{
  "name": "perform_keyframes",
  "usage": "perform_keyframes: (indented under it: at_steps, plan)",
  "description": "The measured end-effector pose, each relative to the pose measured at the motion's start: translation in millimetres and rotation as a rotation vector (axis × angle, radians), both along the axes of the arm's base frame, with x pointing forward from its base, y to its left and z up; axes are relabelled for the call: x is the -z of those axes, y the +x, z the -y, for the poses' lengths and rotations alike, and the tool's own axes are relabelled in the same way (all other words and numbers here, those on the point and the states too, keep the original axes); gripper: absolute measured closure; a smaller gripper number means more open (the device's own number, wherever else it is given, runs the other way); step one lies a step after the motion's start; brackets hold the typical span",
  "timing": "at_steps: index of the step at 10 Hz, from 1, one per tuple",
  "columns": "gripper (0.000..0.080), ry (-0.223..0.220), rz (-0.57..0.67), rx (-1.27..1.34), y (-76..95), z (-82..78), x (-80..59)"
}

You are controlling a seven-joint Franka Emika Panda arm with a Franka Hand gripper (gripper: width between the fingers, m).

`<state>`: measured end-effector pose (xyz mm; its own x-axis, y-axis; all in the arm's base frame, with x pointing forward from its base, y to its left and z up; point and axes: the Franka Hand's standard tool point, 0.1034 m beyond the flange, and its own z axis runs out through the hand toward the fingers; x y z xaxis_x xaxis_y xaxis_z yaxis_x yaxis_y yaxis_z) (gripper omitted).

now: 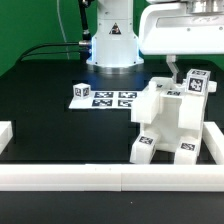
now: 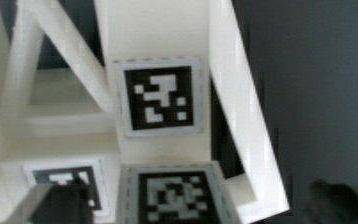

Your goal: Assemble chair

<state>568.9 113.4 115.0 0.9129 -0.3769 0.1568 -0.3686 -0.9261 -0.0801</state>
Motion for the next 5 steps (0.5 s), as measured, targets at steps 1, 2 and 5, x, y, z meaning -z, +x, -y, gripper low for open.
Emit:
perform_keyframes:
  at_steps: [1,2,5]
  plan:
    - [0.0414,0.0,0.0,0.0,-0.1,0.0,0.1]
    - [0.0523,0.0,0.0,0.0,-0.1,-0.1,0.2]
    - [0.0521,0.0,-0.001,0.0,-0.2,-0.1,0.3]
